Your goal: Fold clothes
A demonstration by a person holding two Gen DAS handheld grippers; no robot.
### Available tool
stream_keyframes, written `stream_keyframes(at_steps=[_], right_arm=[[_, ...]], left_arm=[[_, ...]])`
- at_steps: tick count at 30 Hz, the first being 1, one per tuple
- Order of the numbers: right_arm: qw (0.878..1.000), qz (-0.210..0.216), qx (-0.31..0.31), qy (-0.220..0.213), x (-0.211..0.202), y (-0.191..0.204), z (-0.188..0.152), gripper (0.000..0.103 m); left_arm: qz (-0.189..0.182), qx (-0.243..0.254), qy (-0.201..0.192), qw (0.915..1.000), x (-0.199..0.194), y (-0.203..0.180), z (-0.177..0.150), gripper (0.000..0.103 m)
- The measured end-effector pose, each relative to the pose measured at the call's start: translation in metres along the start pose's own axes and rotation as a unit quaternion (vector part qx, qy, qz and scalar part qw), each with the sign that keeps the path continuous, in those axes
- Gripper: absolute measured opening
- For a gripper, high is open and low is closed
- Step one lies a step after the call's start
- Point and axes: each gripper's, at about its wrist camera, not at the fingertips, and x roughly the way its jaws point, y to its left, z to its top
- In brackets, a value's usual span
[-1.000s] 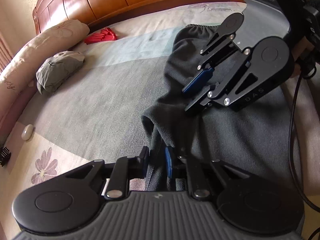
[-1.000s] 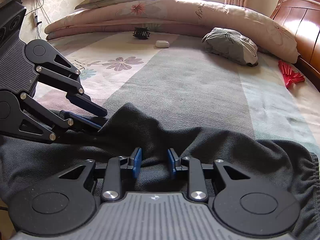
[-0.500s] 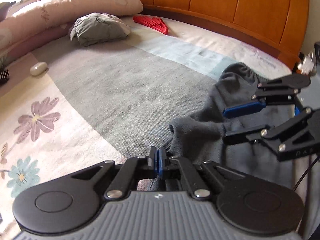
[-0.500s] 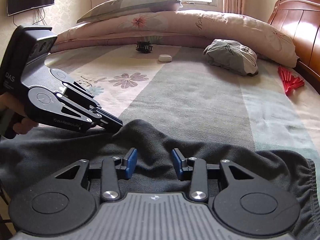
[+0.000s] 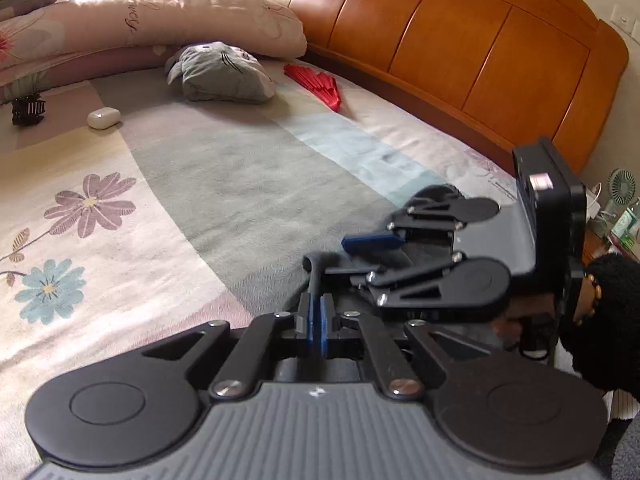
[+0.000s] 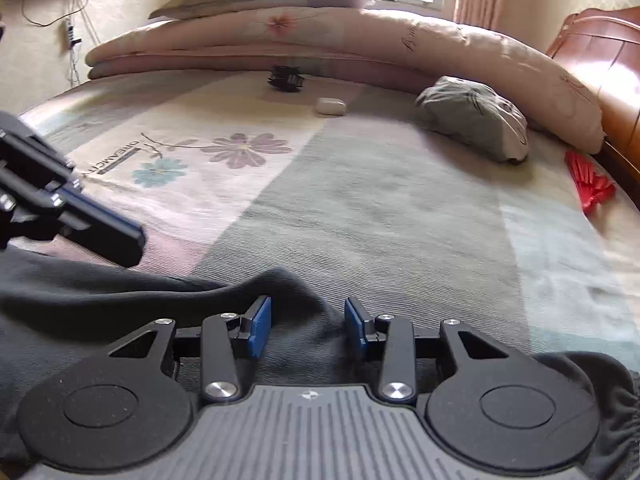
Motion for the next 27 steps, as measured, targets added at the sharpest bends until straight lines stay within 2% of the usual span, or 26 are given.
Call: stream_keyframes(at_steps=[2, 4, 8, 10, 12, 16, 17, 18, 20, 22, 25, 26, 27], right_arm=[[1.0, 0.001, 0.008, 0.001, -0.008, -0.003, -0.001, 0.044], [1.0, -0.002, -0.008, -0.006, -0.02, 0.003, -0.004, 0.045], [0.999, 0.032, -0.007, 0.0, -0.035, 0.012, -0.009, 0.045], [0.999, 0.043, -0.008, 0.019, -0.034, 0.017, -0.017, 0.045], [0.999, 0.032, -0.018, 0.039, -0.031, 0.021, -0.029, 0.045], [0.999, 0.037, 0.011, 0.035, -0.042, 0.014, -0.043, 0.046], [0.999, 0.037, 0.016, 0.035, -0.044, 0.013, -0.044, 0.046], [0.999, 0.036, 0.021, 0.035, -0.045, 0.012, -0.045, 0.047], [0.998, 0.036, 0.023, 0.035, -0.046, 0.013, -0.046, 0.048], [0.998, 0.036, 0.023, 0.035, -0.046, 0.014, -0.046, 0.05], [0.999, 0.033, 0.021, 0.035, -0.045, 0.016, -0.046, 0.054], [0.999, 0.032, 0.019, 0.034, -0.044, 0.017, -0.046, 0.054], [0.999, 0.031, 0.019, 0.034, -0.044, 0.018, -0.046, 0.054]], left_arm=[[0.008, -0.007, 0.007, 0.9999, 0.003, 0.0, -0.007, 0.002], [0.007, -0.029, -0.002, 0.9995, -0.001, 0.004, -0.011, 0.002], [0.029, -0.038, -0.015, 0.9988, -0.014, 0.01, -0.012, 0.002], [0.049, -0.025, -0.008, 0.9985, -0.019, 0.01, -0.013, 0.002], [0.066, 0.003, 0.002, 0.9978, -0.021, 0.007, -0.015, 0.002], [0.093, 0.087, 0.033, 0.9913, -0.015, -0.004, -0.023, 0.004], [0.094, 0.103, 0.043, 0.9893, -0.012, -0.006, -0.026, 0.008], [0.096, 0.119, 0.047, 0.9871, -0.009, -0.009, -0.028, 0.02], [0.106, 0.151, 0.046, 0.9817, -0.006, -0.016, -0.032, 0.037], [0.111, 0.176, 0.051, 0.9767, -0.001, -0.021, -0.033, 0.041], [0.113, 0.205, 0.063, 0.9702, 0.009, -0.028, -0.035, 0.032], [0.12, 0.212, 0.066, 0.9676, 0.013, -0.03, -0.035, 0.012], [0.126, 0.214, 0.065, 0.9666, 0.016, -0.031, -0.035, 0.003]])
